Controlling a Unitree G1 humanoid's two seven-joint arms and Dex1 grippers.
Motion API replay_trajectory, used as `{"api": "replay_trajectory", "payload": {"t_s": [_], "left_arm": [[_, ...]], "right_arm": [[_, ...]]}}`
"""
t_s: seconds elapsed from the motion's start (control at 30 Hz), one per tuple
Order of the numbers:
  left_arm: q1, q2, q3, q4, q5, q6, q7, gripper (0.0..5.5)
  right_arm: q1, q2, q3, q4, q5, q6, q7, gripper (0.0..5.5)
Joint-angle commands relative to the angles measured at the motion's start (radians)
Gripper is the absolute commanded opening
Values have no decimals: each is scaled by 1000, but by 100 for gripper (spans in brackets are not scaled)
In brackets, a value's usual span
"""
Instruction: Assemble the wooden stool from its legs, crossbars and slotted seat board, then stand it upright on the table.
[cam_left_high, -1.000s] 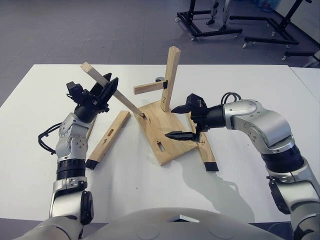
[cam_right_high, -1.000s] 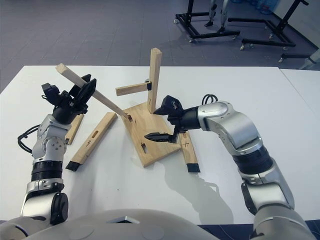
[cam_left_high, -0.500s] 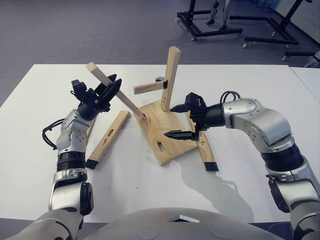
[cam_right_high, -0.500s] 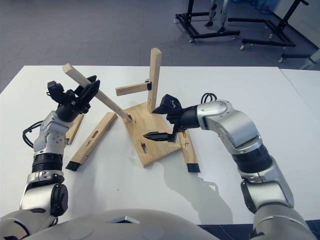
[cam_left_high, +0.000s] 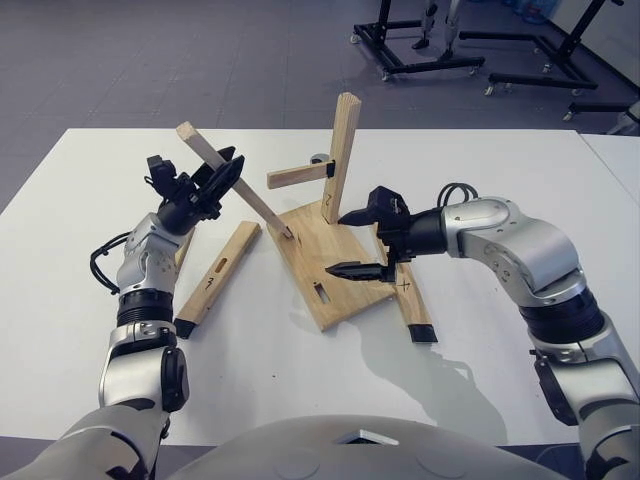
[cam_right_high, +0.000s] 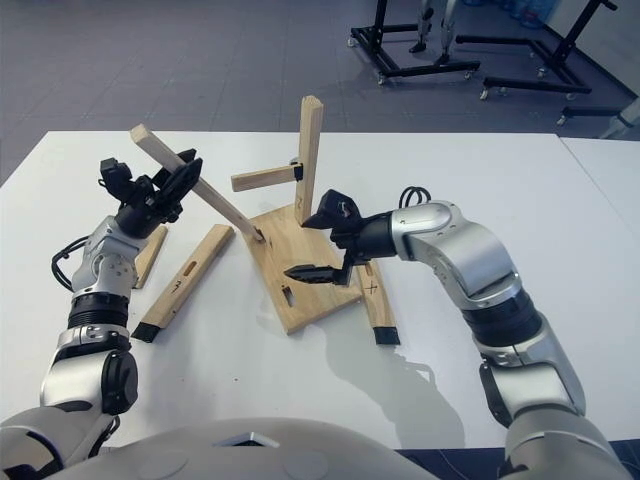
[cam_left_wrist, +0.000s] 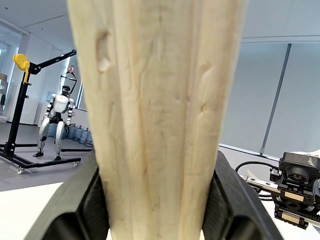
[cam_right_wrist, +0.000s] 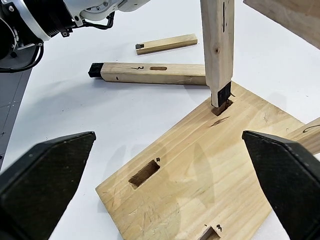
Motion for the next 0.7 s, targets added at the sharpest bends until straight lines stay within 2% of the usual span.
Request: {"api": "replay_trajectory", "payload": {"t_s": [0.03,0.7], "left_arm": [[-29,0,-4,49,23,-9,-17,201],[-75,24,-16,126,71,-20,-66,201]], "right_arm": [[-10,-1,5,-15,7,7,-4,540],[-15,7,4,-12,10,13,-6,540]]}}
